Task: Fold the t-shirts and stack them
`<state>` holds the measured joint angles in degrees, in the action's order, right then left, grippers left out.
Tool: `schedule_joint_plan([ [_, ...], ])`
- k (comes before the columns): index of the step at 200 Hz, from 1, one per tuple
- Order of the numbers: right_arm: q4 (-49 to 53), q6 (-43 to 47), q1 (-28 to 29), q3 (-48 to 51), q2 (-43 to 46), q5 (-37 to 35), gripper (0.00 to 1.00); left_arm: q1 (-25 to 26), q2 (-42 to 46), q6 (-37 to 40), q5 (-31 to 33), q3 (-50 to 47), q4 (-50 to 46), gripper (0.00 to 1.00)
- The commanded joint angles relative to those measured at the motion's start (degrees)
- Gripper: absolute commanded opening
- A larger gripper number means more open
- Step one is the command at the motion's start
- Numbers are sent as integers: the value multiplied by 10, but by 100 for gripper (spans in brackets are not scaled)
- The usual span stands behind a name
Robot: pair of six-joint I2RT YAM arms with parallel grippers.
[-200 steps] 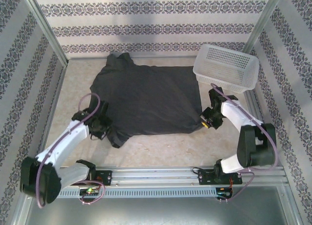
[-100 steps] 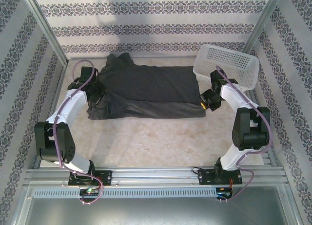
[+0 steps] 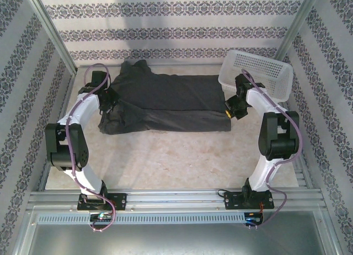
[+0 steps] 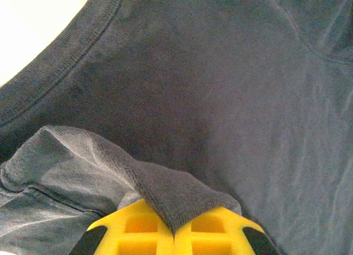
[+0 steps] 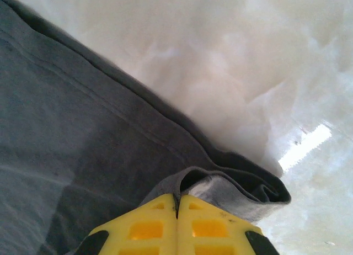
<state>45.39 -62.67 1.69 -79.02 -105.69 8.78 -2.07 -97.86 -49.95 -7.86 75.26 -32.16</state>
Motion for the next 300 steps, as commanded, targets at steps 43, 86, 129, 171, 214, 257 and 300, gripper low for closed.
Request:
schedule_joint_plan([
  [43,20,18,11,-85,-64,-41,0,-18,-44,39,17,32,7,0],
  [86,31,60,11,-129,-86,-38,28,-30,-70,73,20,81,-17,48],
  [129,23,101,-1,-56,-4,-47,51,-51,17,47,55,-12,-40,67],
  [171,-82,117,-8,145,121,-8,49,-103,100,6,33,-164,-22,57],
  [214,-178,123,-16,236,137,55,47,-119,121,-19,-17,-234,1,57],
  [257,-218,96,-23,262,110,72,48,-119,91,-54,-33,-252,49,52],
  [300,-245,69,-21,251,74,74,44,-119,64,-54,-24,-241,88,35],
])
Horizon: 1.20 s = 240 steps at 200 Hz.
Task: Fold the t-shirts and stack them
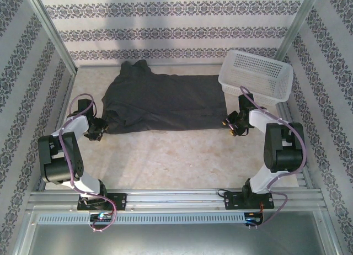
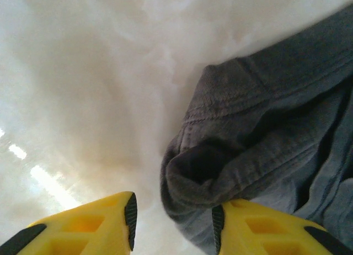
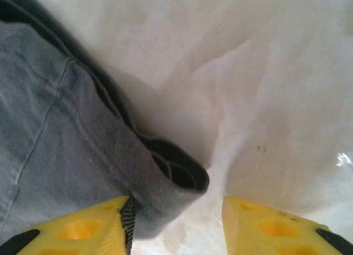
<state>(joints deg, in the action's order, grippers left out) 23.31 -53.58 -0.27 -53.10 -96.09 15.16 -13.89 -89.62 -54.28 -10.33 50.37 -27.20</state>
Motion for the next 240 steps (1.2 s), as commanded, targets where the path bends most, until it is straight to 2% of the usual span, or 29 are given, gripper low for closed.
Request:
schedule_joint_plan([
  [1,-24,-22,-1,-9,-23,11,44,-1,-18,-10,1,9,39,34],
  [18,-34,-26,3,-23,-40,7,41,-1,-28,-7,6,14,42,26],
  [31,-34,-28,5,-38,-58,3,34,-2,-32,-3,12,17,43,18],
  [42,-30,-28,6,-51,-71,-2,24,-3,-32,4,24,22,37,10],
  [54,-17,-26,7,-64,-79,-18,9,-6,-26,16,41,31,26,0],
  [62,-3,-23,8,-73,-77,-31,0,-8,-19,24,55,37,19,0],
  [111,79,13,11,-116,4,-100,0,-17,34,49,84,76,-21,0],
  [149,143,11,11,-123,43,-113,0,-9,90,38,153,75,-85,0],
  [190,172,-11,12,-32,75,-89,0,-7,143,4,172,-23,-122,0],
  [240,222,-10,17,55,89,-100,0,-7,190,-69,184,-124,-164,4],
])
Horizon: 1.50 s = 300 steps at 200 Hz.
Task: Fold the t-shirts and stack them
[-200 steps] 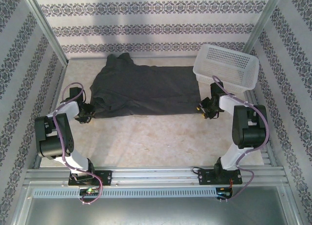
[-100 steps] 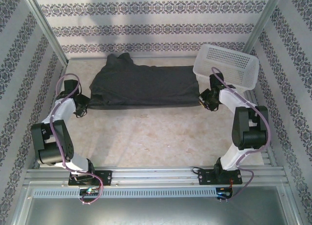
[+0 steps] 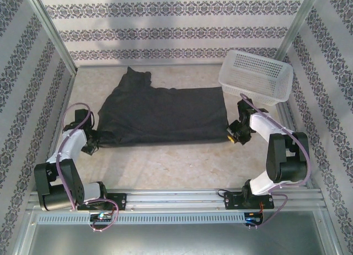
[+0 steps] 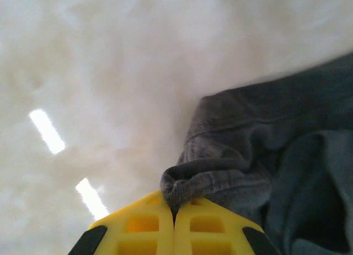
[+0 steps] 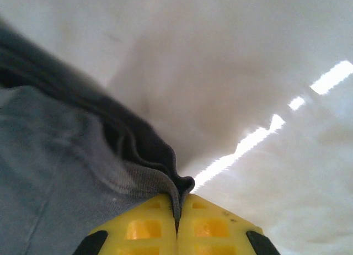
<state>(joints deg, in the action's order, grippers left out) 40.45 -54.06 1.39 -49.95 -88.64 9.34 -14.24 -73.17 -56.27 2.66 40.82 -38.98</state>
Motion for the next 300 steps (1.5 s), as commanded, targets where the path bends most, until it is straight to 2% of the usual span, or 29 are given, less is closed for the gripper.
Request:
schedule_joint_plan([
  [1,51,-6,0,25,15,-43,0,-3,27,-49,54,-30,-46,4],
  [36,57,-14,5,58,22,-58,0,-3,35,-59,72,-41,-61,10],
  [43,55,-15,5,61,25,-58,0,-3,35,-59,71,-42,-61,15],
  [53,58,-13,5,61,26,-61,0,-3,37,-60,68,-41,-62,27],
  [72,78,-10,5,51,43,-76,25,5,64,-66,85,-22,-84,47],
  [82,83,-8,7,45,60,-82,31,11,85,-67,94,-5,-94,49],
  [97,82,0,18,29,92,-94,34,24,104,-64,89,28,-103,49],
  [113,54,20,43,13,123,-90,36,42,99,-66,42,59,-113,50],
  [132,-23,65,78,7,135,-37,38,86,100,-87,-17,62,-102,50],
  [153,-77,116,120,-15,108,17,34,143,88,-138,-86,33,-63,50],
  [185,-98,147,159,-51,70,49,33,212,72,-200,-88,-3,-29,49],
  [216,-121,139,165,-52,49,78,32,218,47,-172,-64,-10,35,46],
  [245,-122,137,167,-46,48,80,32,224,2,-166,-87,-12,68,44],
  [300,-120,136,163,-49,43,76,32,230,-17,-167,-106,-20,96,40],
])
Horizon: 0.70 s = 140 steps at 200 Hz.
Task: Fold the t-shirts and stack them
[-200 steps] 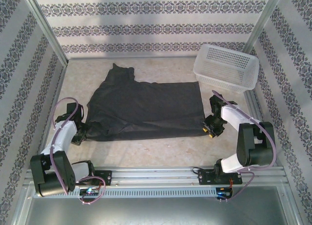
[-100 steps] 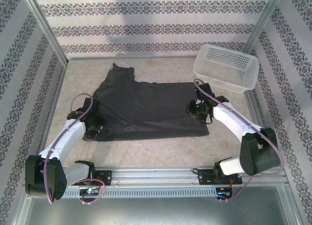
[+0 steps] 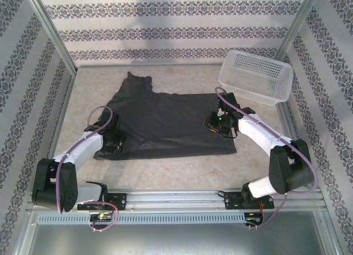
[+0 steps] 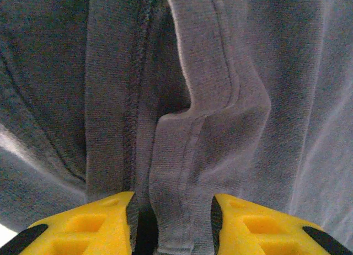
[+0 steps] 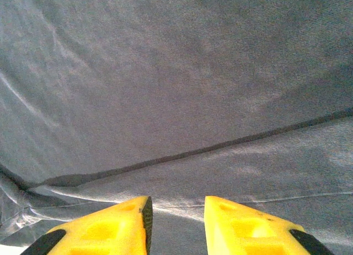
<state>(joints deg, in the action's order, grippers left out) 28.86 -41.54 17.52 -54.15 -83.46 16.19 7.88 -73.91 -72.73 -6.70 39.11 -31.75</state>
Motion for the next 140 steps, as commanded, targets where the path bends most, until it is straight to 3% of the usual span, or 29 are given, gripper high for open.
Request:
schedule_joint_plan([
  [1,-4,10,2,-7,-9,7,32,9,-10,-3,-13,-3,24,40],
  [38,-2,5,0,-16,-25,6,28,16,-28,-3,-38,2,39,27],
  [69,3,4,-5,-24,-30,-3,25,18,-28,8,-32,19,28,0],
  [140,12,7,-22,-31,-30,-7,21,18,-95,81,-31,120,34,0],
])
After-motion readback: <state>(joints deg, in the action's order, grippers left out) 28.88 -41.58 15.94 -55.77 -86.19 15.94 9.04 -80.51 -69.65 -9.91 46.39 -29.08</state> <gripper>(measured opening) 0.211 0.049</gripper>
